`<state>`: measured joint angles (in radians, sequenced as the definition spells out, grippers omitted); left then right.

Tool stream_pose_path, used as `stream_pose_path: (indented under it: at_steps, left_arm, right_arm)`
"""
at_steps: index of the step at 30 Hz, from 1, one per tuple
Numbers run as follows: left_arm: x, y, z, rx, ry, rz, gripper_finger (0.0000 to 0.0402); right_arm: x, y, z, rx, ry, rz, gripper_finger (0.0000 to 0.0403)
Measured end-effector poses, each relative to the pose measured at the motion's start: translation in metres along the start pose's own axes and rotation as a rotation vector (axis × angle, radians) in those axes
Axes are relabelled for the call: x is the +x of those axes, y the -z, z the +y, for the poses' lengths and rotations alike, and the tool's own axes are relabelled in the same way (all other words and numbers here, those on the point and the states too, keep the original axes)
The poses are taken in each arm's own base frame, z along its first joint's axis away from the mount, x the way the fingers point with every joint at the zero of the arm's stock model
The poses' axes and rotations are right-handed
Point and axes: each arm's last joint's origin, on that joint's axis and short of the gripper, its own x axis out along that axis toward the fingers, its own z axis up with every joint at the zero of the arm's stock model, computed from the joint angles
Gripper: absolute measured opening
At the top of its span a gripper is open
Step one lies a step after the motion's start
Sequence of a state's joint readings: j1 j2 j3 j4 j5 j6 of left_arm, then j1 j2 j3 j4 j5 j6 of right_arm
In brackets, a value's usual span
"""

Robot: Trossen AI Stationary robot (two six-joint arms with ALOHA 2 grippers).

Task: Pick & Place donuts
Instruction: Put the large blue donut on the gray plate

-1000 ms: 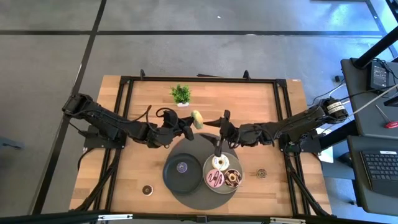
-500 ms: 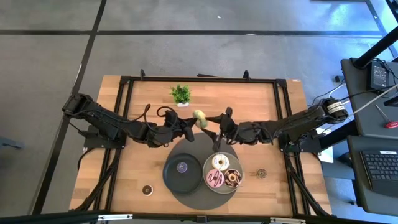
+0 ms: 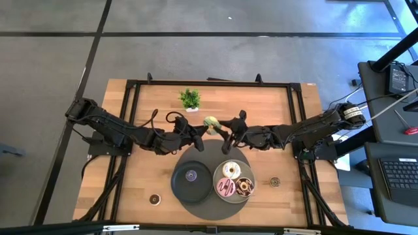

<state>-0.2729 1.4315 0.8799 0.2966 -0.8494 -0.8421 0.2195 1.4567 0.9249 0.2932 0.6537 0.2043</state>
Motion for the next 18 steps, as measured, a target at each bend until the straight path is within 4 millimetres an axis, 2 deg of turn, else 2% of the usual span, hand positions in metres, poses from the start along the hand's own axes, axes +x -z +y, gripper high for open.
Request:
stream_pose_path:
  at_steps: [9,18]
  left_arm:
    - [0.0,-0.0004,0.0004,0.04,-0.013,-0.014,0.0034]
    - [-0.0015,-0.0022,0.0015,0.089,-0.028,-0.016,0.0063]
  right_arm:
    - [0.0,0.0,0.0,-0.003,0.0,0.0,0.006]
    - [0.0001,0.0,-0.0001,-0.007,0.003,-0.001,0.005]
